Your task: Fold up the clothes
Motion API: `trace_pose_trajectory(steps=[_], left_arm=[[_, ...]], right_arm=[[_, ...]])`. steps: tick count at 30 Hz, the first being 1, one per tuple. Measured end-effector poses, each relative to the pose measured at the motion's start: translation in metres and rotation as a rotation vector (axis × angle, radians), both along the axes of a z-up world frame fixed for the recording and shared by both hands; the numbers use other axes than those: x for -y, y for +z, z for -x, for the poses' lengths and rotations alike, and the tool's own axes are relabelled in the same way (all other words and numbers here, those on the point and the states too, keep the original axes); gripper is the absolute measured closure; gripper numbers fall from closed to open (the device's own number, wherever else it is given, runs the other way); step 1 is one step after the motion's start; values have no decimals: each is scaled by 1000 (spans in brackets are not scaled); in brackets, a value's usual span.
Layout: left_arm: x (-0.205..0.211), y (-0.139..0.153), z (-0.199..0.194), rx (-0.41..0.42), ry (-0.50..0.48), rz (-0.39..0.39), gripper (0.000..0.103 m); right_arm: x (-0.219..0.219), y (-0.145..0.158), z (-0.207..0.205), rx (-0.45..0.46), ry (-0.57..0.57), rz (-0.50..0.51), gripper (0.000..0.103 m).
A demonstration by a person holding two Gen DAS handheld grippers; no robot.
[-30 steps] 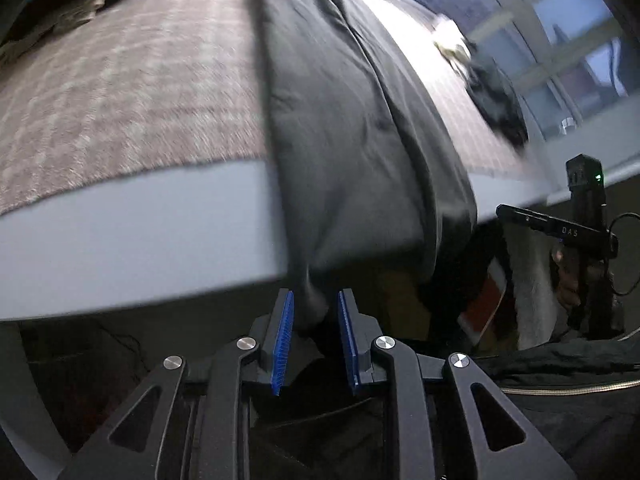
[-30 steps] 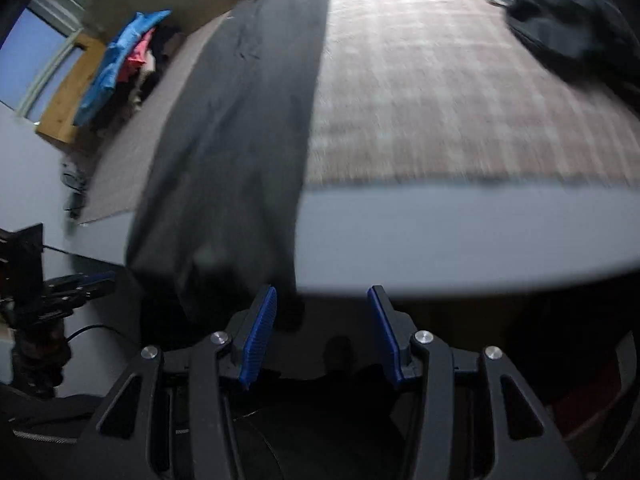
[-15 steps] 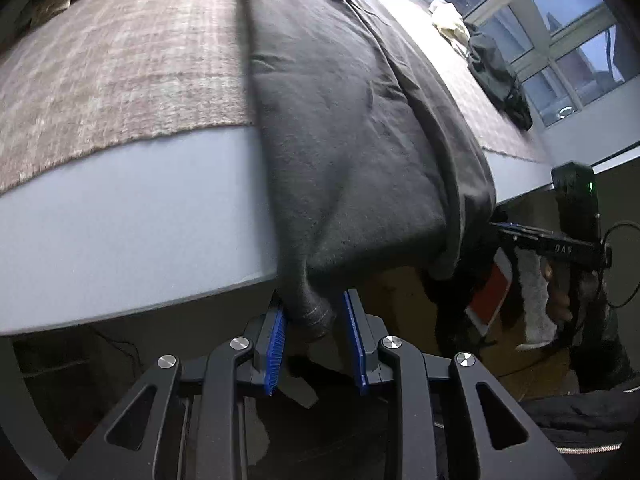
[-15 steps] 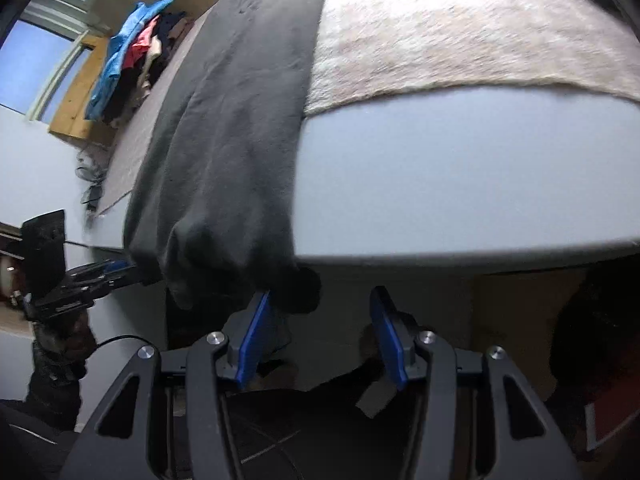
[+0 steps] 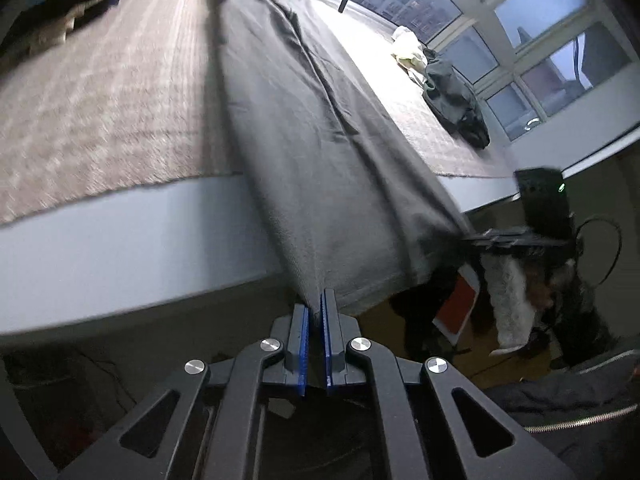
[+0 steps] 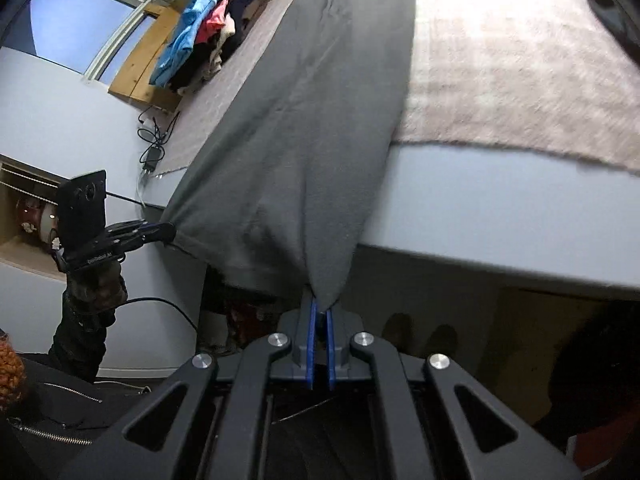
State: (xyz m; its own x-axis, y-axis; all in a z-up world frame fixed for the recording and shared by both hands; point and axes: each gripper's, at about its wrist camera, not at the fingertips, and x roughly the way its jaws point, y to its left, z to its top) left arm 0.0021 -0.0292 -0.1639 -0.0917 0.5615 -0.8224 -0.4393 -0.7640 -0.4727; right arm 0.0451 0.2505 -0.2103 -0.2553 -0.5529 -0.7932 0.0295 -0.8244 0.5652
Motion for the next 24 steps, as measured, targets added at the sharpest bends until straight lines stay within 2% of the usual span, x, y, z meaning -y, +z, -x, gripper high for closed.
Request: trace_pose_trajectory(steps=[3,6,8,9,11,13,14,16,18,20,24], left_arm=[[2,-32,7,64,26,48,98],[2,-40,6,80,22,35,97],[2,-39,5,75,9,26,97],[3,-39,5,81,5,20,96],[4,-40,4,92,3,25,95],[6,-43,3,104,10,52,93],[9,-39,0,95,14,54,93],[15,-29,-5,72,23,56,93],[16,-19,-10,39,17,52,92],[8,-13,-13,4,-19,34,85],[2,-27,-5,23,-31,50,84]], right_arm=[[10,-29,9,80,35,-75,95],[22,-42,3,148,78,-117,89],[20,-37,-3,120,77,-105,61],[17,-34,-5,104,66,-105,59],[11,-32,-4,87,28,-108,58],[11,-26,-2,70,-21,-178,60],[15,-13,-3,23,-27,-184,65],[24,13,-4,-71,-36,-189,70],[41,34,5,-142,-11,-111,71],[67,37,27,-173,36,-108,71],[107,14,59,-126,106,-144,70]])
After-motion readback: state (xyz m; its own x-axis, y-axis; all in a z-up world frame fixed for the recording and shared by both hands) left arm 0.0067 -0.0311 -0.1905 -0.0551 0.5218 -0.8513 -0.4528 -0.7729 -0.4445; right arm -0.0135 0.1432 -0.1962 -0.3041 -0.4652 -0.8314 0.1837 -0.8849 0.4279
